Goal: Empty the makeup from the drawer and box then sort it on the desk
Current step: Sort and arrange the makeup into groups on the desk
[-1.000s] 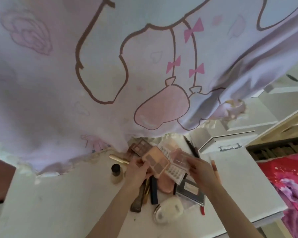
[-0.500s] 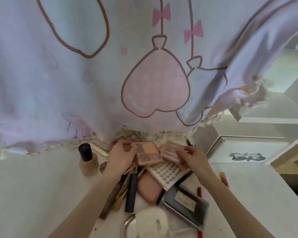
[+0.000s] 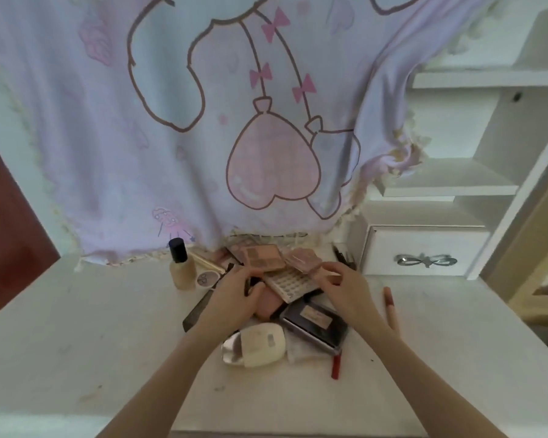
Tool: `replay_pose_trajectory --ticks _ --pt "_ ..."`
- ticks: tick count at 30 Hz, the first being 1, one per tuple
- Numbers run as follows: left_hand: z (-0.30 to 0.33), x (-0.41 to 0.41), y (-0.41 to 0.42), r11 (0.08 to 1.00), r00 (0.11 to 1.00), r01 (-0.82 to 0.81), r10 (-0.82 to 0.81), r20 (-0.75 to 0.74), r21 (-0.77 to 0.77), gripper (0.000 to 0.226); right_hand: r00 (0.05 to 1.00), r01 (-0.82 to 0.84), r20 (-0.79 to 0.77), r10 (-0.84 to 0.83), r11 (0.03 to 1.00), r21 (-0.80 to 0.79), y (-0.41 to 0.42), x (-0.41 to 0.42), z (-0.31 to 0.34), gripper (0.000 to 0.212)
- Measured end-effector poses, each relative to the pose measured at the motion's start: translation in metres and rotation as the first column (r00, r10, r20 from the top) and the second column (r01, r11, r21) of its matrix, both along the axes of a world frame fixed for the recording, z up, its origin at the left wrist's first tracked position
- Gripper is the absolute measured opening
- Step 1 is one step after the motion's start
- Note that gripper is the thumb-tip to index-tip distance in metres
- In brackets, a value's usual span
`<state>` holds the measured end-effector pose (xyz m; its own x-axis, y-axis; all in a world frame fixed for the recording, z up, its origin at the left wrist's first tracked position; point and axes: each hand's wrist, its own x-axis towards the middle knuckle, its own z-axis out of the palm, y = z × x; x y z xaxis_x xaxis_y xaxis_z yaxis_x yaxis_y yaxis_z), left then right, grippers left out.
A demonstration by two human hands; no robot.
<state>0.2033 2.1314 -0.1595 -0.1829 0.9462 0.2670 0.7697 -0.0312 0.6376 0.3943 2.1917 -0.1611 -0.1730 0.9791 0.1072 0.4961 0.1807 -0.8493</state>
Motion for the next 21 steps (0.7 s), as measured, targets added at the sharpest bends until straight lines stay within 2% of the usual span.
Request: replay_pose_trajectory --ticks 3,6,7,9,11,14,17,21 --pt "-0.018 0.001 -0.025 0.995 0.993 0.098 -0.099 -0.068 -0.015 0.031 0.982 -0.151 0.142 0.124 0.967 0.203 -0.034 0.001 -0.012 0.021" --pt "-0.035 -0.001 -0.048 0.982 0.961 0.177 -0.188 -0.202 -0.071 0.071 0.933 -0.290 0.305 0.193 0.904 0.315 -0.055 -0.003 -0.034 0.029" --pt "-0.042 -0.004 -0.054 0.980 0.947 0.182 -0.196 -0.255 -0.075 0.078 0.912 -0.329 0.356 0.204 0.882 0.338 -0.060 -0.005 -0.041 0.035" --pt "-0.057 -0.009 -0.061 0.974 0.920 0.225 -0.220 -0.323 -0.024 0.076 0.875 -0.387 0.443 0.193 0.830 0.403 -0.070 -0.008 -0.056 0.045" --pt "-0.067 -0.013 -0.065 0.960 0.902 0.276 -0.242 -0.357 0.046 0.064 0.831 -0.428 0.538 0.141 0.779 0.458 -0.074 -0.011 -0.067 0.047" --pt "-0.070 -0.015 -0.067 0.950 0.914 0.290 -0.240 -0.326 0.116 0.052 0.787 -0.454 0.611 0.088 0.754 0.475 -0.077 -0.015 -0.072 0.048" --pt "-0.069 -0.014 -0.071 0.939 0.937 0.290 -0.239 -0.256 0.185 0.043 0.783 -0.454 0.619 0.060 0.736 0.503 -0.078 -0.018 -0.073 0.051" --pt "-0.060 -0.010 -0.079 0.956 0.963 0.226 -0.248 0.106 0.188 0.030 0.811 -0.436 0.582 0.069 0.734 0.521 -0.076 -0.028 -0.065 0.044"
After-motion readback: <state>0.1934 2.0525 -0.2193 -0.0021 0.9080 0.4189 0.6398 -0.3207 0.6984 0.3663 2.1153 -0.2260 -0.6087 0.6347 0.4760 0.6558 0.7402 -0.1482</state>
